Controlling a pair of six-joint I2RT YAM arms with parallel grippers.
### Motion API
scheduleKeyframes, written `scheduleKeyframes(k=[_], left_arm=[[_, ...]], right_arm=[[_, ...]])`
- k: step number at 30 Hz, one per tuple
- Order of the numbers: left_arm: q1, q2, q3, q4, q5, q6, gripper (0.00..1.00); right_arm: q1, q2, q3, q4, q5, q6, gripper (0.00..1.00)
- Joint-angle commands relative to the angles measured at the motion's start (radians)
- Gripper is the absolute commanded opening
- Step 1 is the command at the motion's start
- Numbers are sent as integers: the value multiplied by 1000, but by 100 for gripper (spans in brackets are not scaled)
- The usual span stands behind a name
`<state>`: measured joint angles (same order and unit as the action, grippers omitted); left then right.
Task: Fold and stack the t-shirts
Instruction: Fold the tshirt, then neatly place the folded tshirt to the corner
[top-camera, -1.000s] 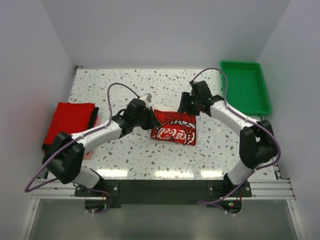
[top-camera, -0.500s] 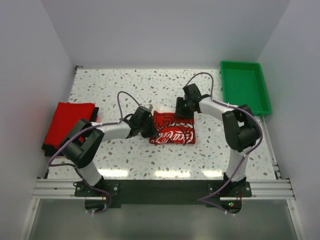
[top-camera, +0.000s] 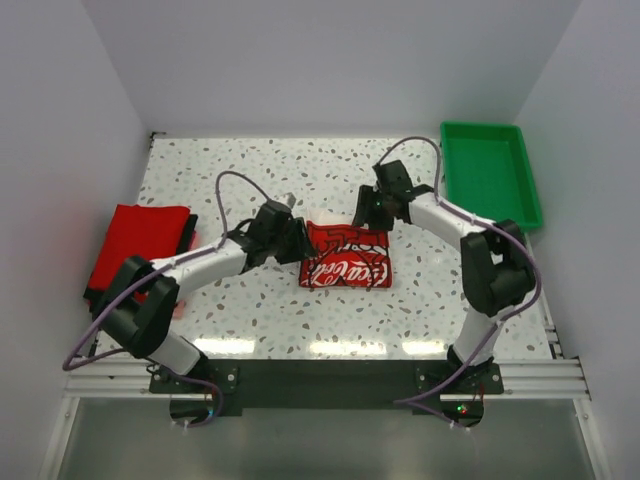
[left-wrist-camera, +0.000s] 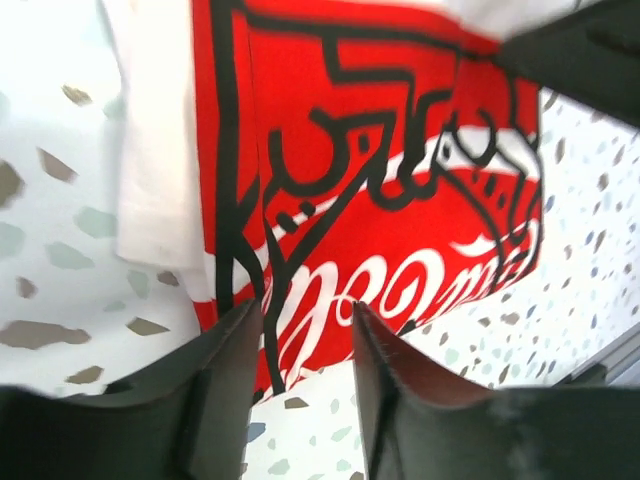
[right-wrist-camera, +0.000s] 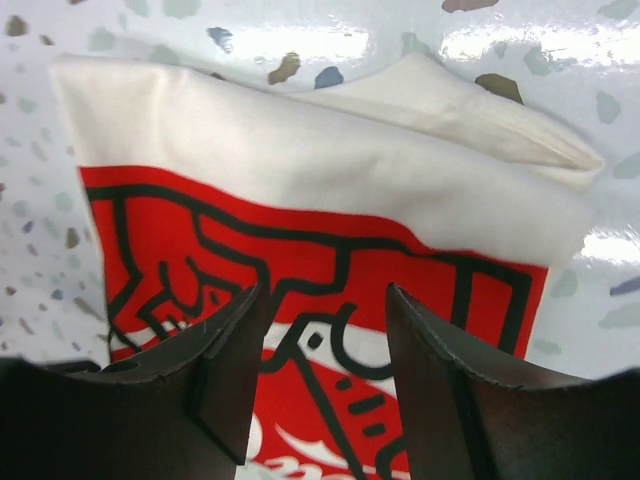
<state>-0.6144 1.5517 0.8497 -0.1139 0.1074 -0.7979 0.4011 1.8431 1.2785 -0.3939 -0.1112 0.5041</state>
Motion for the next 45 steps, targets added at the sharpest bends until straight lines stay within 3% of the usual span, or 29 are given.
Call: scheduleKeyframes(k=[1, 7, 10, 15, 32, 38, 41, 44, 45], left_arm=[[85, -62, 54, -49, -29, -3, 52], [191, -13, 110, -66, 46, 46, 71], [211, 59, 153, -47, 124, 89, 74], [222, 157, 199, -21, 179, 121, 76], [190, 320, 166, -22, 244, 158, 74], [137, 372, 187, -82, 143, 114, 62], [107, 398, 218, -115, 106, 101, 51], [91, 395, 241, -133, 75, 66, 22], [90, 389, 244, -135, 71, 45, 6]], right_arm=[[19, -148, -44, 15, -11, 10, 55], [123, -245, -139, 36, 11, 28, 50], [165, -246, -171, 46, 22, 30, 44], [180, -211, -251, 89, 1, 30, 31], [174, -140, -317, 112, 16, 4, 28], [168, -142, -286, 104, 7, 2, 28], [166, -147, -269, 99, -1, 1, 28], [165, -159, -248, 84, -2, 1, 30], [165, -165, -234, 73, -4, 2, 31]])
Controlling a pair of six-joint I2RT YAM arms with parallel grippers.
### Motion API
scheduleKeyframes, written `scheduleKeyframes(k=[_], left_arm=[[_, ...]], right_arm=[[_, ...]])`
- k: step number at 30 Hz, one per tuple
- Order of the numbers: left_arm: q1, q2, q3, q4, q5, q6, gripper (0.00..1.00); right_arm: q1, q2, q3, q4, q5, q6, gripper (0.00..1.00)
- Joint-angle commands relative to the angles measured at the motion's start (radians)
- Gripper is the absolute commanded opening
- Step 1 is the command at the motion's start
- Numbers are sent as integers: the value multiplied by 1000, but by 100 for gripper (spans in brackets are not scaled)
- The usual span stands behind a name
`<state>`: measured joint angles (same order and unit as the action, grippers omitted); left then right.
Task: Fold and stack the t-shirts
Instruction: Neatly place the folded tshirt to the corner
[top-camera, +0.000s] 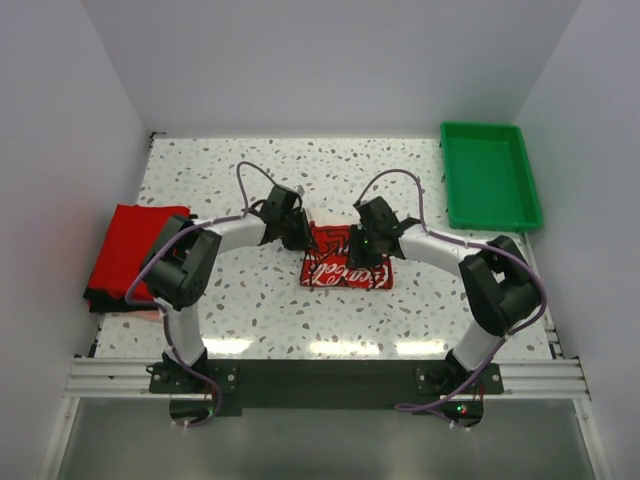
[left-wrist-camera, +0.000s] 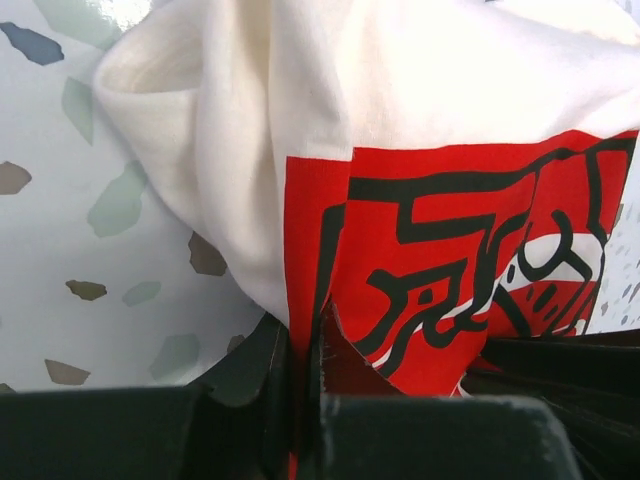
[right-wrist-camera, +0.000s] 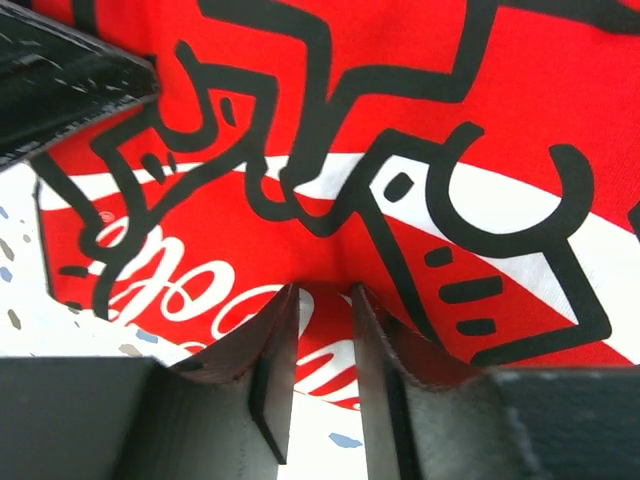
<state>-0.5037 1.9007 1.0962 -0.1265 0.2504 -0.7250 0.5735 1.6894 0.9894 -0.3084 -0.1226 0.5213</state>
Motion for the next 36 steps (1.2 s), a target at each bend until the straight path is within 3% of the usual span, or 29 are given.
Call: scheduleKeyframes(k=[1, 9, 13, 26, 36], left_arm=[[-21, 25, 4, -125, -79, -39, 0], [57, -49, 195, -329, -229, -188, 0], [152, -90, 286, -450, -316, -254, 0], [560, -100, 579, -611, -315, -272, 0], [735, -86, 775, -679, -255, -220, 0]], right_arm=[[-8, -25, 63, -17, 6, -14, 32], [-9, -145, 176, -127, 60, 17, 60], [-11, -184, 215, -179, 77, 22, 61], [-11, -231, 236, -225, 57, 19, 61], [-11, -232, 250, -233, 55, 14, 61]])
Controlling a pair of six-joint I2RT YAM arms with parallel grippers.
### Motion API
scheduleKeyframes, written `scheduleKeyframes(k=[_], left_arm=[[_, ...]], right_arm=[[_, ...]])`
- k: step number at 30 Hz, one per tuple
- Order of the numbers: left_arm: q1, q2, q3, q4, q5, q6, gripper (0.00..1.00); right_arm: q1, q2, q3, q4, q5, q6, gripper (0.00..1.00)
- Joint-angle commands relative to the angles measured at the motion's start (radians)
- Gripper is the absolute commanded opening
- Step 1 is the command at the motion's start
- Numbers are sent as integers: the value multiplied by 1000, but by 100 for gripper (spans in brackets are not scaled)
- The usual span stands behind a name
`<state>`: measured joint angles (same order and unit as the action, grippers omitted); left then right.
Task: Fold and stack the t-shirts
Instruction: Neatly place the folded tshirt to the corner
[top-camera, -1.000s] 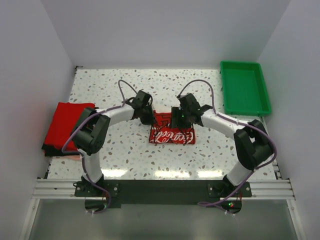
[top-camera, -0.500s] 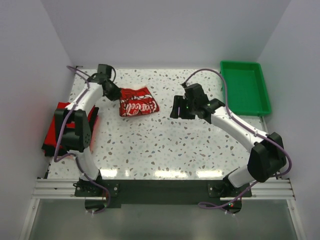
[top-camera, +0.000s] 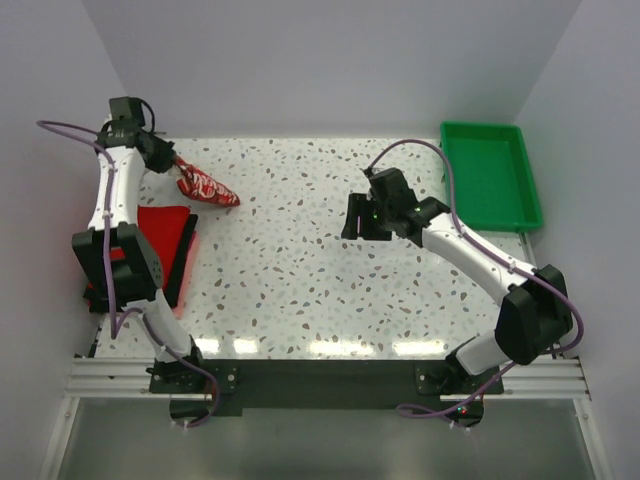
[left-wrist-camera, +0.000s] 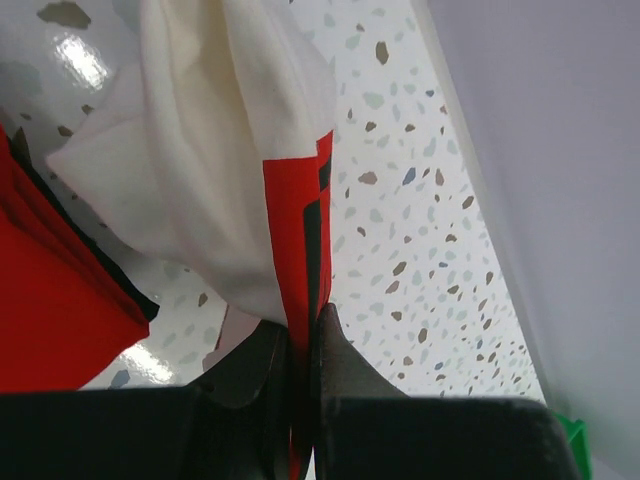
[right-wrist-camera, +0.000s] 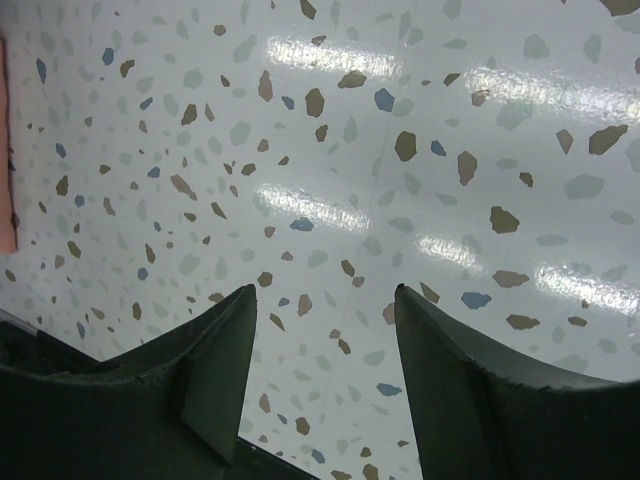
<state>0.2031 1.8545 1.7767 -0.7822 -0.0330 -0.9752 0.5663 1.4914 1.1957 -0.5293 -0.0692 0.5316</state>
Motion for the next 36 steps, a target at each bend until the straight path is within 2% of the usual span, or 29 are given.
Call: scheduleKeyframes(k=[1, 14, 22, 32, 36], left_arm=[[44, -40, 128, -29, 27, 41, 0], [108, -116, 202, -40, 51, 78, 0], [130, -198, 194, -61, 5, 90, 0], [153, -325, 70, -52, -31, 105, 0], [174, -374, -26, -45, -51, 124, 0]], right_arm=[[-3, -31, 47, -12, 2, 4, 61], [-3, -39, 45, -14, 3, 2, 61], [-3, -65, 31, -23, 17, -1, 61], [-3, -111, -10, -24, 5, -1, 61], [-3, -128, -36, -24, -7, -2, 61]])
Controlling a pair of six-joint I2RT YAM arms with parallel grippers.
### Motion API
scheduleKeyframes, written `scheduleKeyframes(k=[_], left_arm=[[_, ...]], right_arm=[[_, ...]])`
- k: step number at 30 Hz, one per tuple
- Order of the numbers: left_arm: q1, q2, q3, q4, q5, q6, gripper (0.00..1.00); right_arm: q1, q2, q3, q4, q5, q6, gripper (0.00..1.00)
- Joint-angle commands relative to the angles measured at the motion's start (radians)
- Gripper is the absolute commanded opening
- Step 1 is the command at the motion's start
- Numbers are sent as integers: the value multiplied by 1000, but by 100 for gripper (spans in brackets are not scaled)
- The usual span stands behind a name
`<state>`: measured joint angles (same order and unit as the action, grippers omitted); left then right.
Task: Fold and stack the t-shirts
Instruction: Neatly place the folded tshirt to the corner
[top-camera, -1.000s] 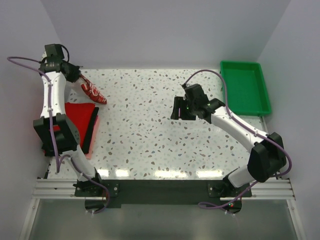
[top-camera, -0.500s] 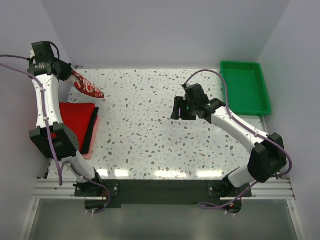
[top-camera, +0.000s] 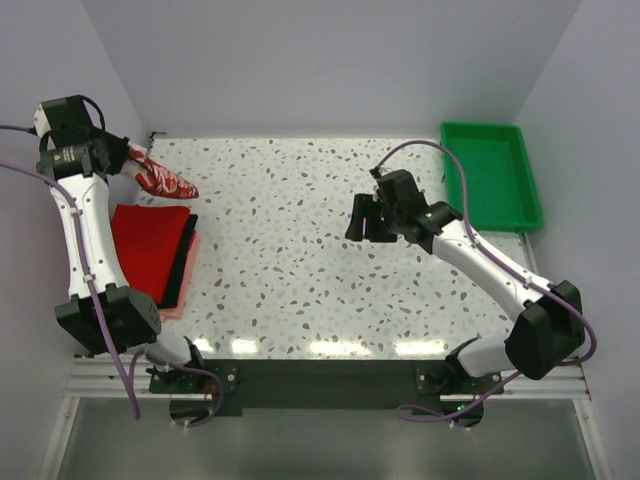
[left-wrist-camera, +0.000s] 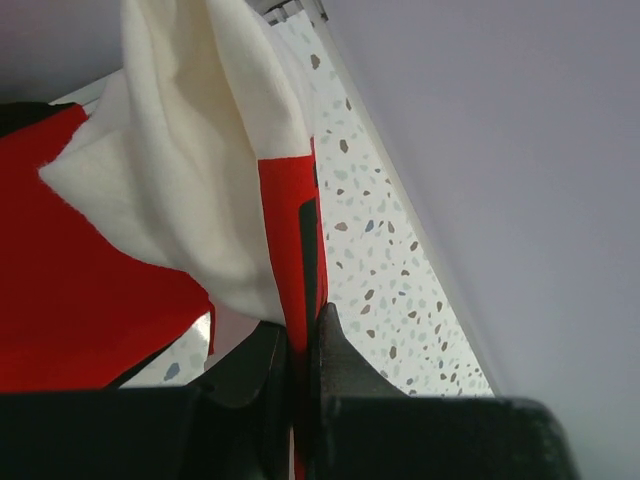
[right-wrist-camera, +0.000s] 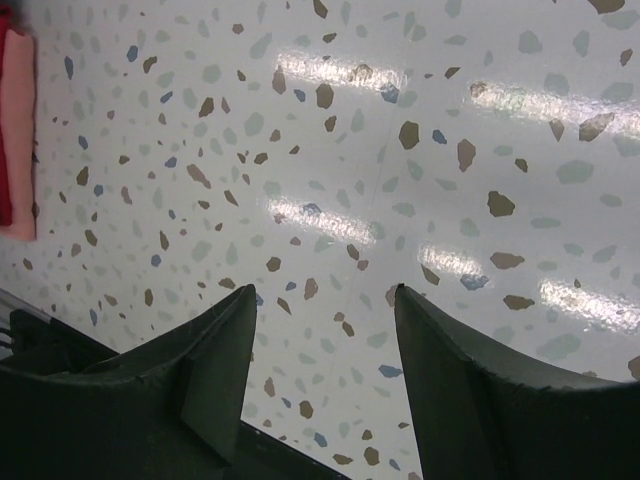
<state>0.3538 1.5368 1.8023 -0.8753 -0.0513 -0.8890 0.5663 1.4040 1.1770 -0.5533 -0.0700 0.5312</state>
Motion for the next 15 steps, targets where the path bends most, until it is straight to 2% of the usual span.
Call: scheduleKeyframes(k=[1, 10, 11, 12, 13, 15], left_arm=[[28, -85, -79, 55, -36, 38, 0], [102, -332, -495, 125, -81, 61, 0], [109, -355, -553, 124, -97, 59, 11], [114, -377, -576, 119, -117, 52, 17], [120, -420, -619, 108, -137, 47, 29], [120, -461, -647, 105, -200, 35, 48]], right_arm=[[-3, -43, -20, -3, -11, -3, 61], [0, -117, -126, 9, -86, -10, 61], [0, -129, -148, 18, -100, -10, 61], [0, -149, -158, 21, -109, -10, 62], [0, -160, -166, 24, -114, -7, 63], [1, -174, -181, 20, -123, -8, 63]])
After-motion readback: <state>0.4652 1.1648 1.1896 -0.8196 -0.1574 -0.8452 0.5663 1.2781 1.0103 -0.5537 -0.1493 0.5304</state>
